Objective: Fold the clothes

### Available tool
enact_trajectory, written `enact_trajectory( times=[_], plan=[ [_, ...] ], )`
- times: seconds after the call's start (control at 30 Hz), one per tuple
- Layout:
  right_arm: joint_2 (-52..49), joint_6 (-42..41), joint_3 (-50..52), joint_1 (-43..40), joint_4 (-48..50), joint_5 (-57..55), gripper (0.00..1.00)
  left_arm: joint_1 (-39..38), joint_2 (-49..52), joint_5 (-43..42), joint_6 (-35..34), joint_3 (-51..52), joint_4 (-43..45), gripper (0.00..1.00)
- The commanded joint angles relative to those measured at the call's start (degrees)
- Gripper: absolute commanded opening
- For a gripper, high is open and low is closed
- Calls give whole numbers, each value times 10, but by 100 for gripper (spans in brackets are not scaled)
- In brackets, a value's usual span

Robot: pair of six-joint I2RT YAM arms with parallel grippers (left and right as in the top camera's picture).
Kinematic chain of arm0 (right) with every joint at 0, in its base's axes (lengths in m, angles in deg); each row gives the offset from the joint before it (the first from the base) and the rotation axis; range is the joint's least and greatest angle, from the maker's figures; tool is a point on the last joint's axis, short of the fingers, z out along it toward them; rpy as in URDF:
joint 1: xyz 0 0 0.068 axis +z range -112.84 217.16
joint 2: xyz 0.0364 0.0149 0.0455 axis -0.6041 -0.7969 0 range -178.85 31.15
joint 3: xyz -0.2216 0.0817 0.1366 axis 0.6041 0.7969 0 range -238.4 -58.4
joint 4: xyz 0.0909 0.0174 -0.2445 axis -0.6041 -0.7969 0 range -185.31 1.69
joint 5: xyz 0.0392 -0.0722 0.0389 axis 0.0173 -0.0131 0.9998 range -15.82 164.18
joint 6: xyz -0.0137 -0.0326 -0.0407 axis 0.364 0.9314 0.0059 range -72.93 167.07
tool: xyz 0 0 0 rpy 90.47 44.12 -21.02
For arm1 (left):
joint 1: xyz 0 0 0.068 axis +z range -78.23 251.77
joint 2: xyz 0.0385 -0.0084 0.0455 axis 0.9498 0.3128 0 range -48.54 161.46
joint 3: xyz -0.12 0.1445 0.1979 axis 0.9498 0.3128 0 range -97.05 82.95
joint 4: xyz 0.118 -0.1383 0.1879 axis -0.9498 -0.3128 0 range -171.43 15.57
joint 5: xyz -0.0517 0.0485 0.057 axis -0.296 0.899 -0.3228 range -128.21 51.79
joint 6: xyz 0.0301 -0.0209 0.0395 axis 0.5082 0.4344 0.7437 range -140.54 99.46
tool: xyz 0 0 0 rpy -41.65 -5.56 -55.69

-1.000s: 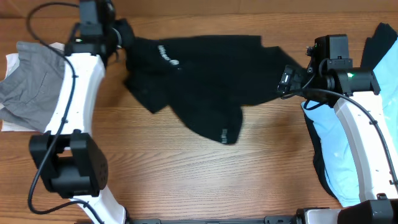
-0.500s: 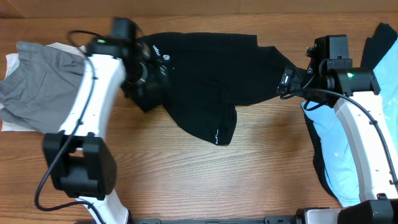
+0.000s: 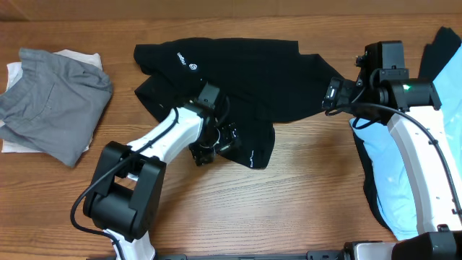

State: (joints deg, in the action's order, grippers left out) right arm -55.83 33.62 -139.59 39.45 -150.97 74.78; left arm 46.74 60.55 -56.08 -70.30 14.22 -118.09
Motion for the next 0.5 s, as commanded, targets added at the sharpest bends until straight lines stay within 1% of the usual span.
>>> enact_trajectory(
  times=[0.0,0.17,0.2,0.3,0.33,0.4,0.47],
  plan=[
    [2,-1,-5,-2,1,-6,100,-2,-6,46,-91,22,25,93],
    [2,-1,-5,-2,1,-6,100,-2,-6,98,-106,28,40,81],
    [2,-1,-5,-2,1,-6,100,-2,-6,100,-108,28,45,76],
    [2,-1,-5,-2,1,-6,100,-3,-6,109,-108,28,64,55],
    [2,-1,-5,-2,1,-6,100,-3,-6,109,-109,28,69,52],
    [2,-1,-5,-2,1,-6,100,-3,-6,113,-109,28,80,40],
    [2,-1,-5,-2,-1,-6,100,-3,-6,121,-109,28,87,33]
  ],
)
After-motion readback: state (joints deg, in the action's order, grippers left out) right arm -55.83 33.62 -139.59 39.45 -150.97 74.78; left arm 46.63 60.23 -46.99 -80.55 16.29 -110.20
